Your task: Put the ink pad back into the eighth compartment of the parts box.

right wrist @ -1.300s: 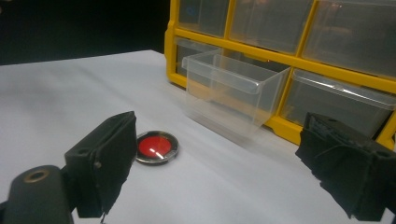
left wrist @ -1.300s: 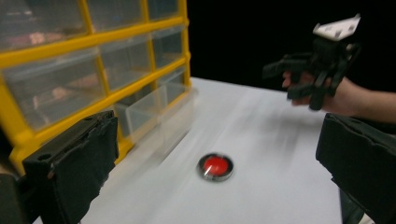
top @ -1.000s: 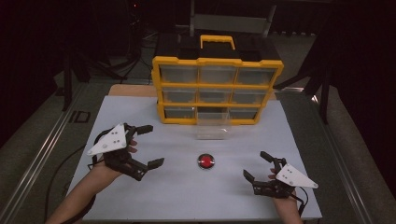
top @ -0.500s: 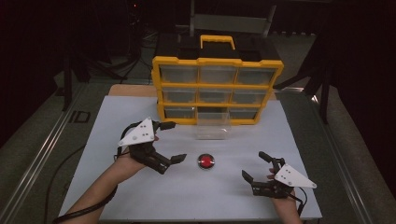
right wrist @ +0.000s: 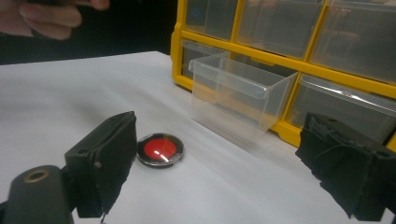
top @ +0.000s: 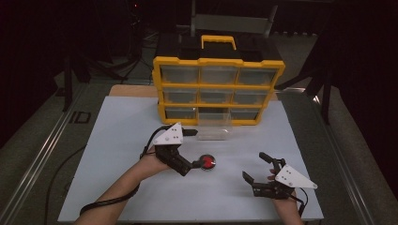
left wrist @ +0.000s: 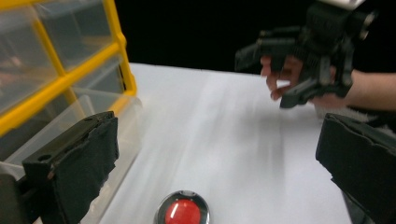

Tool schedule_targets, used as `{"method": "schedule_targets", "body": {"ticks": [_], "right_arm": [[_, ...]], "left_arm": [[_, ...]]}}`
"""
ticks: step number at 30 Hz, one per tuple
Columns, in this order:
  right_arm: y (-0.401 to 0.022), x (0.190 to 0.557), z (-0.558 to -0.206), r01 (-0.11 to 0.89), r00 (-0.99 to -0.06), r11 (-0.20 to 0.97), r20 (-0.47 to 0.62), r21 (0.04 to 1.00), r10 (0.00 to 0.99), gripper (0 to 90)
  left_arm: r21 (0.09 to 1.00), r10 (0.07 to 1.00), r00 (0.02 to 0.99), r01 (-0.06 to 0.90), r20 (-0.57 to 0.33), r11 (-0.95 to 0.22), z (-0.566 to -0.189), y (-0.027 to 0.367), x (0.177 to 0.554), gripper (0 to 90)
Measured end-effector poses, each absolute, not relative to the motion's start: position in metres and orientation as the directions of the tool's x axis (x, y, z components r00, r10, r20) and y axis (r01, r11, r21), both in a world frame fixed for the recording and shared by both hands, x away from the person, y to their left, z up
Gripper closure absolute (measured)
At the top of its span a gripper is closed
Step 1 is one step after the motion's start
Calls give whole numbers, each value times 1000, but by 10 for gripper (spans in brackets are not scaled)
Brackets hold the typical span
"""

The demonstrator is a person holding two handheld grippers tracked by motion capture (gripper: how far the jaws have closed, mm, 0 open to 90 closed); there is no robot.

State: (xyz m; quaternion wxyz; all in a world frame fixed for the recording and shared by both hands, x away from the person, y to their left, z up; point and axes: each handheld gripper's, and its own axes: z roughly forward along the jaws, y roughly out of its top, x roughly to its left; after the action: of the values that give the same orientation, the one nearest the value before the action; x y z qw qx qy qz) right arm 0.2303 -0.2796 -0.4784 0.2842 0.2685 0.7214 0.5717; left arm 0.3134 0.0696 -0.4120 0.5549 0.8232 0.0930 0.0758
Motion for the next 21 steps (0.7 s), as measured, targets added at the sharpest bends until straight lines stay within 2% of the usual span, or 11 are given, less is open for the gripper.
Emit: {"method": "schedule_targets", "body": {"ticks": [21], "right_arm": [[-279,231,-479,64,-702,206,-102,977,705,115]], "left_arm": [[794,229,973,114,33,-597,-476,27,331,3]]}}
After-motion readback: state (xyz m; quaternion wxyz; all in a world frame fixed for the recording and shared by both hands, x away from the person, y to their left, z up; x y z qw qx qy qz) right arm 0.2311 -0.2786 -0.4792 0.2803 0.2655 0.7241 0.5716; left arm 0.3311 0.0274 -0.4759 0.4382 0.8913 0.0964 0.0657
